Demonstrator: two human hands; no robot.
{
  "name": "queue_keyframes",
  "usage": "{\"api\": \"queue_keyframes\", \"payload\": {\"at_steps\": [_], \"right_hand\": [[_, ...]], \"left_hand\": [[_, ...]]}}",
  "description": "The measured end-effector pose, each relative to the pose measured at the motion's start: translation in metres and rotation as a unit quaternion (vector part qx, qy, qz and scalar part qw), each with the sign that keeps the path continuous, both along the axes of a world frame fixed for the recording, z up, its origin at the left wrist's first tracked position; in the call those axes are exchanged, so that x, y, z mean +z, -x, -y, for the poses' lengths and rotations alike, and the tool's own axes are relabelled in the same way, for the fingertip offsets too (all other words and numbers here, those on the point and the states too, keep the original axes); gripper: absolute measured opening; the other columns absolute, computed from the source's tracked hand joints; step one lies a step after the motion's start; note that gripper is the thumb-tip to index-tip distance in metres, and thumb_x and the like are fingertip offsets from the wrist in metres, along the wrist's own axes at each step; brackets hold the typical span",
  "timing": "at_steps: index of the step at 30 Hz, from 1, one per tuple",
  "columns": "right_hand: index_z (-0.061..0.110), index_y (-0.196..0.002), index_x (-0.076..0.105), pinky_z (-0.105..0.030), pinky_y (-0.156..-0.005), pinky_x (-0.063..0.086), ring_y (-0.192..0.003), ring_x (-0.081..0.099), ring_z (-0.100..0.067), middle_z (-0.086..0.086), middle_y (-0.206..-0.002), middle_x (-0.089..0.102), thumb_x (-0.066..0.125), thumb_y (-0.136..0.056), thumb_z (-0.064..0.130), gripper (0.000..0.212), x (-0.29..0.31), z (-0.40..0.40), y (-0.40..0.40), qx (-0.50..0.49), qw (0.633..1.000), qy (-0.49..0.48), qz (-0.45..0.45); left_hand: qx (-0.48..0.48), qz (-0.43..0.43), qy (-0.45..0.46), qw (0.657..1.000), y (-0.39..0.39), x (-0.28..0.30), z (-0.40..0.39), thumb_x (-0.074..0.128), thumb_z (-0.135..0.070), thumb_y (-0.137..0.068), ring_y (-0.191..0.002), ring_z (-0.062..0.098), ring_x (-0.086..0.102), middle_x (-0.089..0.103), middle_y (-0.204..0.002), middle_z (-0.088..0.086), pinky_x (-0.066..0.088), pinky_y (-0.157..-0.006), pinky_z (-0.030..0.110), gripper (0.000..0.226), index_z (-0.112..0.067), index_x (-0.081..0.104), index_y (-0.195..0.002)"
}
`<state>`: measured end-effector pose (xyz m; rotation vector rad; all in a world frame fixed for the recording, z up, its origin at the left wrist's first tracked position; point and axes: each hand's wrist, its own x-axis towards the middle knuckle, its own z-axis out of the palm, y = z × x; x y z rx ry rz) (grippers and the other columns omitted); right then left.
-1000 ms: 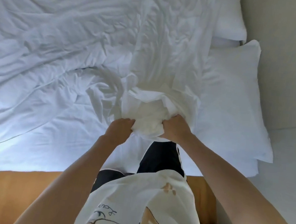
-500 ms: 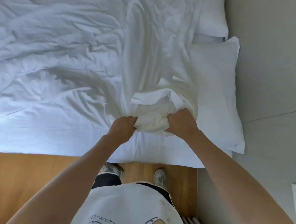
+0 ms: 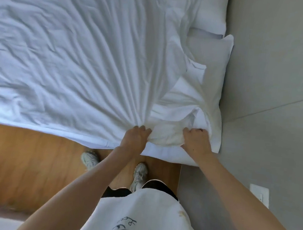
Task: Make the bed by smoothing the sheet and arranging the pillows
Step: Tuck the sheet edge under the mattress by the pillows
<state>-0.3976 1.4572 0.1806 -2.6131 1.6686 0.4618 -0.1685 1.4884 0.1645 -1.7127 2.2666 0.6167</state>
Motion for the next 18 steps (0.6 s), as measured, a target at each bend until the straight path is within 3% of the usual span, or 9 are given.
{"api": "queue_keyframes", "payload": {"at_steps": [1,2,4,6,10,14,16,18], "right_hand": [[0.011,-0.101,0.059,-0.033,-0.068,0.044,-0.078,0.062,-0.023,-0.009,-0.089,0.065,0.074,-0.075,0.036,0.039,-0.006,-0.009,0.000,-0.024,0.995,-0.068,-0.065],[0.012,-0.121,0.052,-0.037,-0.082,0.045,-0.099,0.059,-0.027,-0.010,-0.110,0.061,0.066,-0.084,0.032,0.044,-0.014,-0.019,0.001,-0.048,0.982,-0.143,-0.117],[0.014,-0.132,0.046,-0.038,-0.091,0.044,-0.111,0.055,-0.028,-0.009,-0.122,0.055,0.055,-0.090,0.024,0.044,-0.029,-0.036,-0.001,-0.070,0.947,-0.275,-0.153],[0.014,-0.130,0.050,-0.033,-0.083,0.045,-0.107,0.059,-0.025,-0.007,-0.119,0.059,0.050,-0.092,0.022,0.039,-0.038,-0.046,-0.010,-0.053,0.938,-0.312,-0.144],[0.011,-0.122,0.050,-0.032,-0.072,0.037,-0.096,0.059,-0.025,-0.007,-0.106,0.061,0.045,-0.095,0.020,0.028,-0.041,-0.043,-0.032,-0.030,0.960,-0.273,-0.060],[0.009,-0.111,0.053,-0.029,-0.066,0.033,-0.076,0.044,-0.021,0.002,-0.070,0.034,0.042,-0.094,0.016,0.021,-0.040,-0.032,-0.062,-0.028,0.962,-0.265,-0.060],[0.009,-0.112,0.052,-0.029,-0.067,0.033,-0.077,0.043,-0.019,0.003,-0.071,0.037,0.042,-0.095,0.016,0.021,-0.040,-0.029,-0.084,-0.028,0.960,-0.272,-0.057],[0.010,-0.114,0.052,-0.029,-0.067,0.033,-0.080,0.047,-0.019,-0.002,-0.089,0.055,0.042,-0.095,0.016,0.023,-0.041,-0.025,-0.111,-0.019,0.958,-0.279,-0.059]], "left_hand": [[-0.033,0.025,-0.025,0.999,0.005,-0.004,-0.007,0.043,-0.015,-0.097,-0.108,0.026,0.052,0.051,-0.120,0.008,0.043,-0.085,0.034,0.033,-0.016,0.045,-0.130],[-0.068,0.047,-0.056,0.995,0.010,-0.009,-0.017,0.044,-0.018,-0.097,-0.114,0.028,0.050,0.050,-0.124,0.008,0.041,-0.092,0.037,0.035,-0.018,0.045,-0.132],[-0.093,0.067,-0.116,0.987,0.019,-0.021,-0.038,0.045,-0.026,-0.097,-0.121,0.030,0.045,0.048,-0.129,0.010,0.034,-0.103,0.041,0.037,-0.019,0.046,-0.133],[-0.058,0.046,-0.145,0.987,0.020,-0.031,-0.053,0.045,-0.029,-0.097,-0.120,0.030,0.046,0.050,-0.129,0.011,0.035,-0.101,0.040,0.036,-0.018,0.047,-0.131],[0.006,0.014,-0.156,0.988,-0.006,-0.036,-0.066,0.043,-0.028,-0.097,-0.117,0.028,0.049,0.052,-0.125,0.009,0.039,-0.097,0.037,0.034,-0.016,0.049,-0.129],[0.111,-0.017,-0.155,0.982,-0.053,-0.032,-0.074,0.042,-0.029,-0.096,-0.114,0.025,0.053,0.056,-0.120,0.006,0.042,-0.093,0.034,0.033,-0.017,0.052,-0.126],[0.157,-0.034,-0.161,0.974,-0.083,-0.029,-0.080,0.042,-0.028,-0.096,-0.116,0.024,0.052,0.056,-0.122,0.004,0.040,-0.094,0.034,0.033,-0.019,0.052,-0.126],[0.195,-0.047,-0.161,0.966,-0.117,-0.026,-0.087,0.041,-0.026,-0.095,-0.120,0.022,0.050,0.055,-0.128,0.001,0.040,-0.097,0.034,0.035,-0.021,0.053,-0.128]]}}
